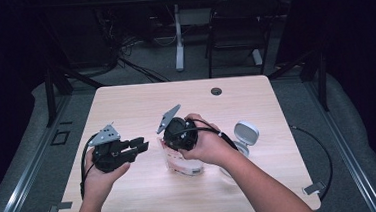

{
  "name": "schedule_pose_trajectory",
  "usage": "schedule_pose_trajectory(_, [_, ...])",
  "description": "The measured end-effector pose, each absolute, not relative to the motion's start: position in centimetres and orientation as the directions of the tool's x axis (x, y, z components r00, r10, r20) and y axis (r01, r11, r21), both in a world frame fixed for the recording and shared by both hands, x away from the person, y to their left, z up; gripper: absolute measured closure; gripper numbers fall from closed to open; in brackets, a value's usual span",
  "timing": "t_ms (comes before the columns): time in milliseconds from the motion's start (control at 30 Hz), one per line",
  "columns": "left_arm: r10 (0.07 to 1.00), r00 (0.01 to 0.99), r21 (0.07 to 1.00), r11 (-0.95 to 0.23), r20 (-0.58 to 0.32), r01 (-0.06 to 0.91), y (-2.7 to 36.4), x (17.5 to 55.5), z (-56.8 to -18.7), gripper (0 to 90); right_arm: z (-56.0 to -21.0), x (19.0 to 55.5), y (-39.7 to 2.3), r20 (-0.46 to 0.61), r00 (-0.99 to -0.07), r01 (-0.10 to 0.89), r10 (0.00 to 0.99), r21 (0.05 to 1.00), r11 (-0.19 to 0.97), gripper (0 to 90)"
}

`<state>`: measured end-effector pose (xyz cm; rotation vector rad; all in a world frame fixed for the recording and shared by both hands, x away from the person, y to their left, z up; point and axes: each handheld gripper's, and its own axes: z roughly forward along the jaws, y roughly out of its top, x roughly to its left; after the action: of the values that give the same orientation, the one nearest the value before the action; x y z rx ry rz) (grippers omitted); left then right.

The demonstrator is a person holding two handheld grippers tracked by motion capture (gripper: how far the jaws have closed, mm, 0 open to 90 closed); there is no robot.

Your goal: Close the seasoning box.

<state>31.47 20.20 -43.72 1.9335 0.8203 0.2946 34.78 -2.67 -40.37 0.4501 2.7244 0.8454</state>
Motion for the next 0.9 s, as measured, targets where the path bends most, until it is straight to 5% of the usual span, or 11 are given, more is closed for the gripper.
schedule_pose_trajectory(900, [0.626,0.769,0.85,-0.328,-0.131,0.412,19.1,31.6,-44.3,65.1,-40.0,34.8,-6.4,-0.145,-0.916,0.204,0.374,0.634,0.746,90.0])
